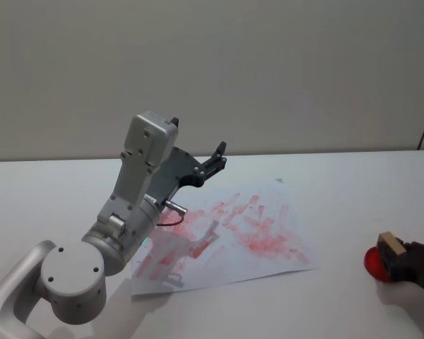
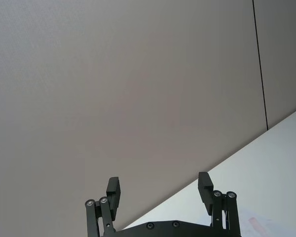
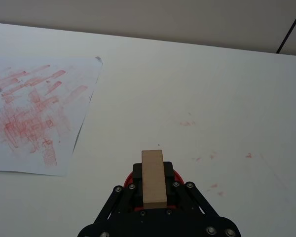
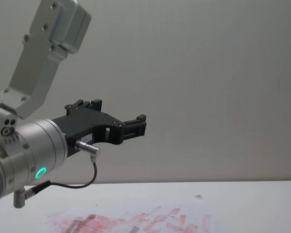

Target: Use the one hand to pick up the stamp and affix it onto the A4 paper.

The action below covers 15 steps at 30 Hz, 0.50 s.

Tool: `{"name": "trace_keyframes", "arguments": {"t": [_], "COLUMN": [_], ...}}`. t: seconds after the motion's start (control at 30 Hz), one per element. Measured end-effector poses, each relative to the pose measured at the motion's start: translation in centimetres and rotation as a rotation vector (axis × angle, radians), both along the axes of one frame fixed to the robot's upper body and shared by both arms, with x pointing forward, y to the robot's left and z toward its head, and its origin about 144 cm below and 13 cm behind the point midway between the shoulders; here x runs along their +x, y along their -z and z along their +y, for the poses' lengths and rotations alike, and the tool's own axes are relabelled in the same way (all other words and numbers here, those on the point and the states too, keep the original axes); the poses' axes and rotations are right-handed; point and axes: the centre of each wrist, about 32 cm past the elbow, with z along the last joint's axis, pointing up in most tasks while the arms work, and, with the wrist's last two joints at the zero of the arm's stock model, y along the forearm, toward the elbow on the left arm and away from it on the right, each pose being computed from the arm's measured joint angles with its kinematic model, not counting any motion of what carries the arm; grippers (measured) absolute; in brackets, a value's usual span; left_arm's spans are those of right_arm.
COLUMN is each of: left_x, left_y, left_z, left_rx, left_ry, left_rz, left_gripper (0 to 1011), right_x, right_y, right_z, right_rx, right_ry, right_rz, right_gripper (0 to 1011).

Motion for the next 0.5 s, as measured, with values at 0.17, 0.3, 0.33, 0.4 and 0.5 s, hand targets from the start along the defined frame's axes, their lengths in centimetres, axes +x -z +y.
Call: {"name": "trace_keyframes", "arguments": {"t": [0.17,0.3,0.33,0.4,0.5], "left_x": [0.0,0.0,0.0,0.0,0.0], "left_y": [0.0,0.0,0.0,0.0,0.0], "left_z": [0.0,0.0,0.0,0.0,0.0], "left_rx": [0.0,0.0,0.0,0.0,0.0], "left_ry": [0.0,0.0,0.0,0.0,0.0], "left_rz": [0.0,0.0,0.0,0.0,0.0], "left_gripper": [1001,1001,1001,1001,1001], "right_x": [0.32,0.55,0.58,0.66,0.75], "right_y": [0.04,0.06,0.07,0.07,0.07], "right_z": [0.08,0.15,0.16,0.18,0.2], "right_rx": [-0.007,-0.012,-0.012,-0.014,-0.016], "right_ry": [-0.007,-0.011,-0.012,-0.014,-0.015], "right_rz": [0.001,0.002,0.003,0.003,0.003], "right_gripper": [218,260,276,358,460]}}
